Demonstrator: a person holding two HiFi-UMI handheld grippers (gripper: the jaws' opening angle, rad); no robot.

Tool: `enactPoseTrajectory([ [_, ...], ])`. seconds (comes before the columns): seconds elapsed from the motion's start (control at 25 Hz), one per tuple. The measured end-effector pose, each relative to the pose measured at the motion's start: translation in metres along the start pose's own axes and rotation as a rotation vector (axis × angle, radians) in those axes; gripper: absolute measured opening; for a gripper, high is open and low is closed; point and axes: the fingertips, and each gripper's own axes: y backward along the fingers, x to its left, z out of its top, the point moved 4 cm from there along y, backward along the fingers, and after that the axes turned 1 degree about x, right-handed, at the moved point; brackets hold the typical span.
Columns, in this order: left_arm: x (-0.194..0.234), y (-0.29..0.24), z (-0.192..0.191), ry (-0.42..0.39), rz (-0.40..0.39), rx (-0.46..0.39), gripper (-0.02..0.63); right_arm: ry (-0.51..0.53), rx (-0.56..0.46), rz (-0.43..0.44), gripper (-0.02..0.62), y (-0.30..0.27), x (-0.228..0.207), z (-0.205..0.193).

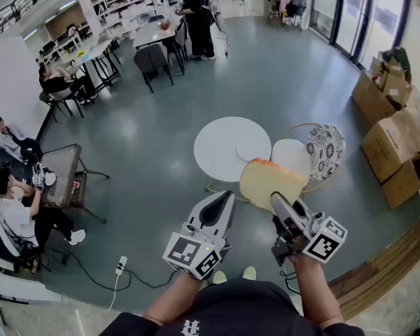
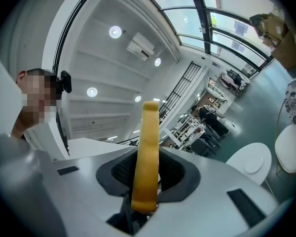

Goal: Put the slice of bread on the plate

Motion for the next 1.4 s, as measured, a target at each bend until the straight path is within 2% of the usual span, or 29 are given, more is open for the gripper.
enactPoseTrajectory([
  [0.52, -0.016, -0.022, -0.018, -0.005, 0.016, 0.011, 0.017, -0.030, -0.022, -0.021, 0.094, 0.027, -0.028, 0.017],
  [0.76, -0.022, -0.038, -0.027, -0.024, 0.039, -0.014, 0.017, -0.039, -0.023, -0.024, 0.094, 0.040, -0.048, 0.031],
  [0.92, -0.027, -0.051, -0.036, -0.025, 0.049, -0.005, 0.017, -0.080, -0.019, -0.029, 0.094, 0.049, -0.063, 0.033],
  [1.04, -0.031, -0.058, -0.034, -0.034, 0.048, -0.004, 0.017, -0.060, -0.020, -0.017, 0.094, 0.048, -0.065, 0.042],
  [1.4, -0.019, -0.081, -0.037, -0.050, 0.064, -0.014, 0.017, -0.064, -0.028, -0.037, 0.094, 0.048, -0.093, 0.052],
])
